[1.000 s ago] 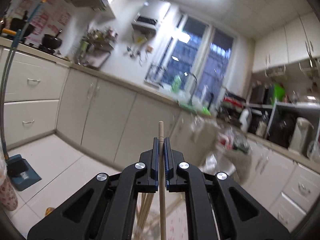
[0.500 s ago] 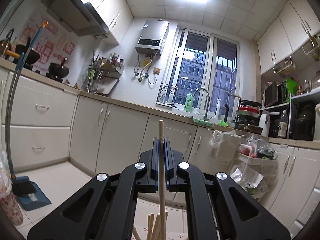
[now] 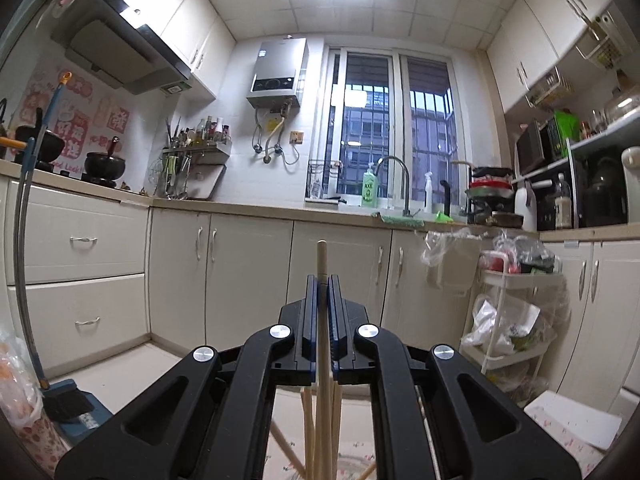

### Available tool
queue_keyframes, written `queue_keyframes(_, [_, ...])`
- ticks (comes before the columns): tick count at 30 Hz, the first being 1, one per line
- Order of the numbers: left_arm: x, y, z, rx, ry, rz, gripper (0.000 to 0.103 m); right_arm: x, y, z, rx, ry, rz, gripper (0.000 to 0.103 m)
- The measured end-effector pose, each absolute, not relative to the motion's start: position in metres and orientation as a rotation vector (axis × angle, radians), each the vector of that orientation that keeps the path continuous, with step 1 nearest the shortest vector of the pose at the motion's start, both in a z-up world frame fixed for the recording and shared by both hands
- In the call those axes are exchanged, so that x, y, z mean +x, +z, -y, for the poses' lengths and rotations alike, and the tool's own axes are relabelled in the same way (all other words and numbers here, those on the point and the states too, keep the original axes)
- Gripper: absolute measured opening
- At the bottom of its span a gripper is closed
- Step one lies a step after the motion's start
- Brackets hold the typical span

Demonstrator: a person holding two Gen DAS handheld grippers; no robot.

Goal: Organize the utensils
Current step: 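Raise both held chopsticks upright over the glass jar, then lower both chopsticks into the jar and open both grippers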

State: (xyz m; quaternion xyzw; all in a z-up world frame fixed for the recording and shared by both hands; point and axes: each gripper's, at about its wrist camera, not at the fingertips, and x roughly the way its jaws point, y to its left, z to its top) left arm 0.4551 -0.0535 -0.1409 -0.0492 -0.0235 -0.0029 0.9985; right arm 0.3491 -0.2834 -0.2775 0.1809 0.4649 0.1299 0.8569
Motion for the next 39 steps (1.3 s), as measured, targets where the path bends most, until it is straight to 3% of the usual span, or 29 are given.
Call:
queue_keyframes(8, [0.446, -0.161, 0.056, -0.009, -0.042, -0.035, 0.008, 0.348, -0.276, 0.285, 0.393, 0.27, -0.972, 0.006])
queue_keyframes(13, [0.43, -0.166, 0.047, 0.003, -0.038, -0.072, 0.042, 0.347, -0.274, 0.293, 0.474, 0.277, -0.945, 0.006])
queue_keyframes(17, [0.408, -0.164, 0.031, -0.01, -0.029, -0.093, 0.05, 0.343, -0.255, 0.293, 0.549, 0.315, -0.85, 0.006])
queue_keyframes(21, [0.383, -0.17, 0.001, -0.103, 0.004, -0.141, 0.063, 0.342, -0.208, 0.283, 0.639, 0.358, -0.623, 0.006])
queue_keyframes(30, [0.357, -0.218, -0.058, -0.339, 0.099, -0.289, 0.067, 0.385, -0.1, 0.206, 0.578, 0.377, -0.166, 0.006])
queue_keyframes(34, [0.357, -0.232, -0.073, -0.402, 0.11, -0.31, 0.067, 0.401, -0.084, 0.171, 0.468, 0.326, -0.055, 0.006])
queue_keyframes(39, [0.356, -0.235, -0.083, -0.439, 0.099, -0.305, 0.068, 0.418, -0.097, 0.146, 0.376, 0.278, -0.05, 0.006])
